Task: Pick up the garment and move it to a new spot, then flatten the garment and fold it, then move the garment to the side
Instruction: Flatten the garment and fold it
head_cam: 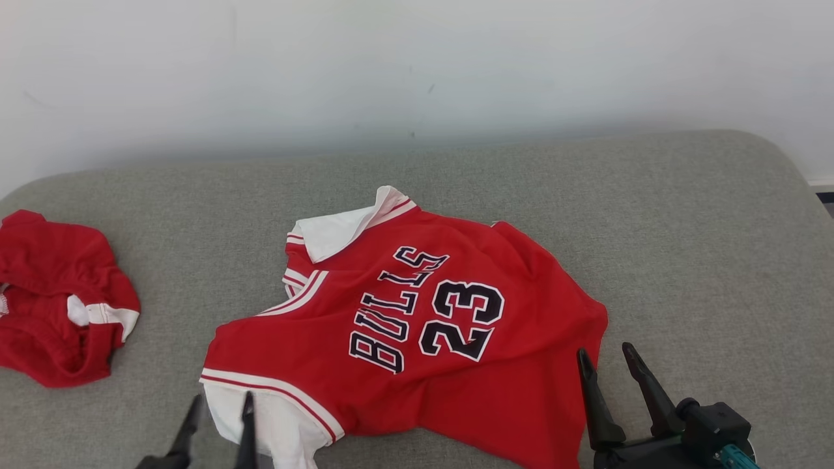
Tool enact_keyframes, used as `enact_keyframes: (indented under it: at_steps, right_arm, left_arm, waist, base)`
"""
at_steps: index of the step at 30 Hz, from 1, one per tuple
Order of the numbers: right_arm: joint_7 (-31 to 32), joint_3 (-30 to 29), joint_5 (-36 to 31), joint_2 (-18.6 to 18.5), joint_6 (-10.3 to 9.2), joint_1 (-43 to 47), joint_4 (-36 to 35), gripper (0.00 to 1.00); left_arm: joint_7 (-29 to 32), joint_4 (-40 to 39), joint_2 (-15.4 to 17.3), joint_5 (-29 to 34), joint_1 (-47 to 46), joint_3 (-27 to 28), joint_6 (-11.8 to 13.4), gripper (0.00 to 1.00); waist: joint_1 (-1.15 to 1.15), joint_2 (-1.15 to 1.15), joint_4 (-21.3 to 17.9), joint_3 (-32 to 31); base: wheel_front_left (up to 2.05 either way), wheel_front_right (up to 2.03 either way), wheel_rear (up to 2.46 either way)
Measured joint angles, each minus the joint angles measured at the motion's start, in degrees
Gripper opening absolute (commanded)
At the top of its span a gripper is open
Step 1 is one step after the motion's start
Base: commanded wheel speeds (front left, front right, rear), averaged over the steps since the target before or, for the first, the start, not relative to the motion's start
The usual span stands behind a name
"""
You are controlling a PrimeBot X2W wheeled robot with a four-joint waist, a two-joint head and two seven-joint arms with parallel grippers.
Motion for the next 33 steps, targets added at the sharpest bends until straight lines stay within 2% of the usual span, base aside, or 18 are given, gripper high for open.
enact_keyframes:
  at_steps: [5, 13, 22, 23, 25, 26, 29, 33]
  right_arm:
    - [0.0, 0.4, 0.0, -0.1, 0.00, -0.1, 0.2, 1.00]
    - [0.0, 0.5, 0.0, -0.5, 0.00, -0.4, 0.2, 1.00]
    - [0.0, 0.4, 0.0, -1.0, 0.00, -1.1, 0.4, 1.00]
    - [0.0, 0.4, 0.0, -1.1, 0.00, -1.1, 0.5, 1.00]
    - [0.0, 0.4, 0.0, -1.1, 0.00, -1.1, 0.5, 1.00]
    - [0.0, 0.4, 0.0, -1.1, 0.00, -1.1, 0.5, 1.00]
    - [0.0, -0.1, -0.2, -1.0, 0.00, -0.8, 0.5, 1.00]
    - [0.0, -0.7, -0.4, -0.6, 0.00, 0.2, 0.5, 1.00]
  left_arm:
    - [1.2, 1.2, 0.8, -1.8, 1.4, 1.7, 1.1, 1.00]
    - [1.8, 6.8, 0.9, -3.2, 1.3, 2.4, 1.1, 1.00]
    - [1.0, 17.2, 0.0, -5.6, -3.5, 2.9, -0.4, 1.00]
    - [0.8, 18.2, -0.1, -5.6, -3.9, 2.9, -0.7, 0.92]
    - [0.5, 19.8, -0.4, -6.4, -4.9, 3.2, -1.4, 0.03]
    - [0.5, 20.5, -0.4, -6.4, -5.2, 3.2, -1.5, 0.00]
    - [0.1, 21.9, -0.4, -6.1, -6.0, 2.9, -2.1, 0.00]
    - [-0.1, 19.0, -0.7, -5.4, -5.9, 3.3, -2.4, 0.00]
  waist:
    - [0.00, 0.00, -0.7, 0.2]
    - [0.00, 0.00, -1.9, 1.0]
    - [0.00, 0.00, -3.5, 2.0]
    - [0.00, 0.00, -3.6, 2.0]
    - [0.00, 0.00, -3.7, 1.9]
    - [0.00, 0.00, -3.7, 1.8]
    - [0.00, 0.00, -3.5, 1.3]
    - [0.00, 0.00, -2.4, 0.4]
  base:
    - [0.00, 0.00, 0.00]
    - [0.00, 0.00, 0.00]
    - [0.00, 0.00, 0.00]
    - [0.00, 0.00, 0.00]
    - [0.00, 0.00, 0.00]
    - [0.00, 0.00, 0.00]
    - [0.00, 0.00, 0.00]
    - [0.00, 0.00, 0.00]
